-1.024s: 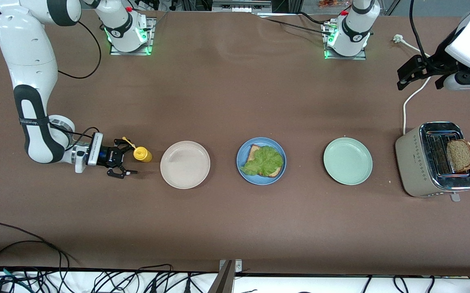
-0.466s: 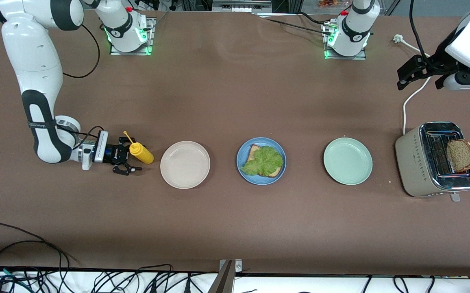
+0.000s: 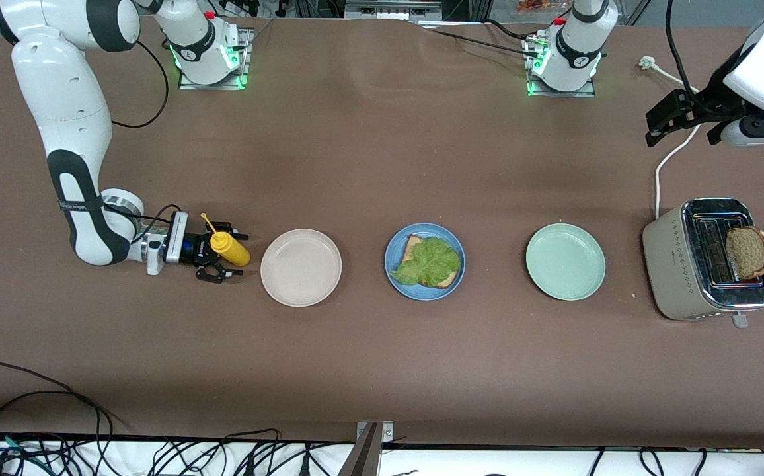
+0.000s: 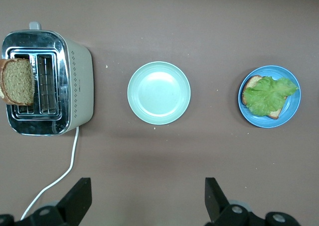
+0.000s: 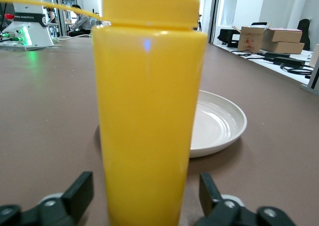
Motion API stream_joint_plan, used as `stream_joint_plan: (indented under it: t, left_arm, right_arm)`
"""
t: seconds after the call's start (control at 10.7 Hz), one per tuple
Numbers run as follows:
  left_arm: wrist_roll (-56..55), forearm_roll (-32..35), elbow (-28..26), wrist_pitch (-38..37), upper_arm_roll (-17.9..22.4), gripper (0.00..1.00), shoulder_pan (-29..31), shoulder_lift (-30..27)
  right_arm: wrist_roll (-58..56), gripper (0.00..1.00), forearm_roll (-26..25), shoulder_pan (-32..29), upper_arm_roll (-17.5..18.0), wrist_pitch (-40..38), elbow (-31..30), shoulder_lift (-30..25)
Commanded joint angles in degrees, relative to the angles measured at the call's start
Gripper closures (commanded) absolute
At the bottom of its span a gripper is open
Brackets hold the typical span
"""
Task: Make sandwich in blue plate with both arms
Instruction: 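Grasp the yellow squeeze bottle with the right gripper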
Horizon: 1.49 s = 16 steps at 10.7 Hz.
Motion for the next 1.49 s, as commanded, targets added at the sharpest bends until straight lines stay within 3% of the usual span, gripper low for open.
stream_joint_plan:
  t: [0.0, 0.09, 0.19, 0.28, 0.56, 0.74, 0.93, 1.21, 1.3, 1.4]
  left_arm:
    - [-0.5, 1.2, 0.1, -0.5, 0.1, 0.0, -0.4, -0.4]
    - [-0.5, 1.2, 0.1, -0.5, 0.1, 0.0, -0.4, -0.4]
    - [-0.5, 1.2, 0.1, -0.5, 0.1, 0.0, -0.4, -0.4]
    - [-0.4, 1.2, 0.1, -0.5, 0.1, 0.0, -0.3, -0.5]
    - [-0.4, 1.2, 0.1, -0.5, 0.1, 0.0, -0.3, -0.5]
    - [-0.4, 1.2, 0.1, -0.5, 0.1, 0.0, -0.3, -0.5]
    - [-0.4, 1.2, 0.1, -0.6, 0.1, 0.0, -0.3, -0.5]
    - [-0.4, 1.1, 0.1, -0.5, 0.1, 0.0, -0.3, -0.5]
    - [-0.4, 1.1, 0.1, -0.5, 0.1, 0.0, -0.3, -0.4]
    - [-0.4, 1.1, 0.1, -0.5, 0.1, 0.0, -0.3, -0.5]
  right_arm:
    - [-0.8, 0.58, 1.1, 0.0, 0.1, 0.3, 0.3, -0.2]
    - [-0.8, 0.97, 0.9, 0.0, 0.1, 1.1, 0.7, -0.2]
    - [-0.4, 1.0, 0.9, 0.2, 0.1, 2.5, 0.9, -0.5]
    - [3.2, 1.0, 0.5, 1.1, -0.1, 3.7, 1.0, -1.0]
    - [18.3, 1.0, -8.0, 2.7, -0.3, 8.6, 1.0, -6.2]
    - [30.5, 1.0, -14.4, 6.5, -3.0, 11.2, 0.7, -11.3]
    - [46.0, 1.0, -23.1, 14.5, -9.3, 11.7, 1.0, -15.5]
    - [64.7, 1.0, -25.7, 34.9, -24.8, 13.6, 2.0, -17.0]
    - [71.2, 1.0, -27.7, 39.2, -27.2, 14.4, 3.4, -16.9]
    - [79.5, 1.0, -32.8, 42.0, -27.6, 14.6, 5.9, -16.9]
